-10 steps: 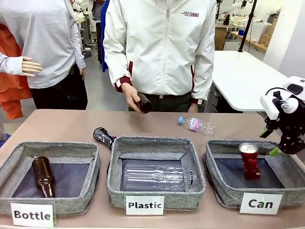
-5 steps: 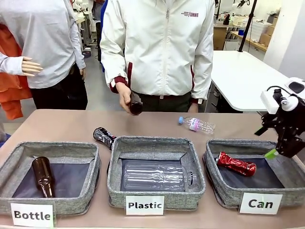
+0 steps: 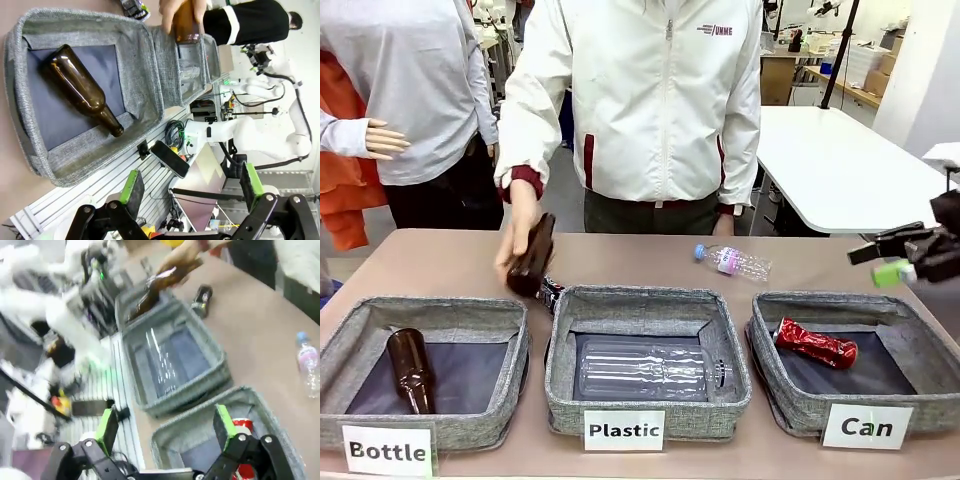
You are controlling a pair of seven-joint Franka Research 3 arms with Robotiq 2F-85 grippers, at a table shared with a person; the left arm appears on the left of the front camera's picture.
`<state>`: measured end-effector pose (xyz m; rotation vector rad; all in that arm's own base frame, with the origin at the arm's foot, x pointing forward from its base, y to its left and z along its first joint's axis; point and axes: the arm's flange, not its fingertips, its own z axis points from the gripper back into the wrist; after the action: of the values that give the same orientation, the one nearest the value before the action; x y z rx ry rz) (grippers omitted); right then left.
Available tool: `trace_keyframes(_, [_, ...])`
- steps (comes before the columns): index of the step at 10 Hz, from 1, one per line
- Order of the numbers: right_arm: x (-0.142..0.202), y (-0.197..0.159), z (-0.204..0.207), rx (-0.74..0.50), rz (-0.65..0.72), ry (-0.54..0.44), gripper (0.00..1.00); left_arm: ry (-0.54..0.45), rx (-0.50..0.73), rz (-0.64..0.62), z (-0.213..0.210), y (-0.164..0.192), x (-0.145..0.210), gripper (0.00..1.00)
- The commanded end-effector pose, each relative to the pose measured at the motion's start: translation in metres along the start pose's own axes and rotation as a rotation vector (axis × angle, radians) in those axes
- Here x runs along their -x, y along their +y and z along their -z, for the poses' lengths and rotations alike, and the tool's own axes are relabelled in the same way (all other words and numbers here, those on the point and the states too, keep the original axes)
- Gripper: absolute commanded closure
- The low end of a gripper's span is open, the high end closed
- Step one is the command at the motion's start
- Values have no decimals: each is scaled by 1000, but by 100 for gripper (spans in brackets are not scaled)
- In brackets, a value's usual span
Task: Sort the can waste into the basket.
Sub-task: Pick up the can waste from the table and place it in the right Fabric basket.
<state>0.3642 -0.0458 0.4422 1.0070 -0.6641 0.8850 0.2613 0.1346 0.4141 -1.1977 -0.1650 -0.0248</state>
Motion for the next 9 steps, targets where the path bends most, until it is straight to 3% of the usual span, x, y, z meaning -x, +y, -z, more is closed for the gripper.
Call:
trace_keyframes(1, [-2,-16,-8,106,408,-545,0,-63,-9,91,-25,-24,4,0])
trace_keyframes(2, [-2,-21,-7,105,416,-543,0,-117,6,152,-49,-45,8,0])
trace_keyframes(3, [-3,-27,-3,118,442,-530,0,-107,10,178,-77,-67,23,0])
trace_keyframes(4, [8,-21,-17,24,236,-241,0,-95,75,174,-104,-89,40,0])
trace_keyframes(6, [8,-21,-17,24,236,-241,0,-138,192,226,-161,-124,77,0])
trace_keyframes(9, [8,-21,-17,24,236,-241,0,-267,138,231,-198,-125,87,0])
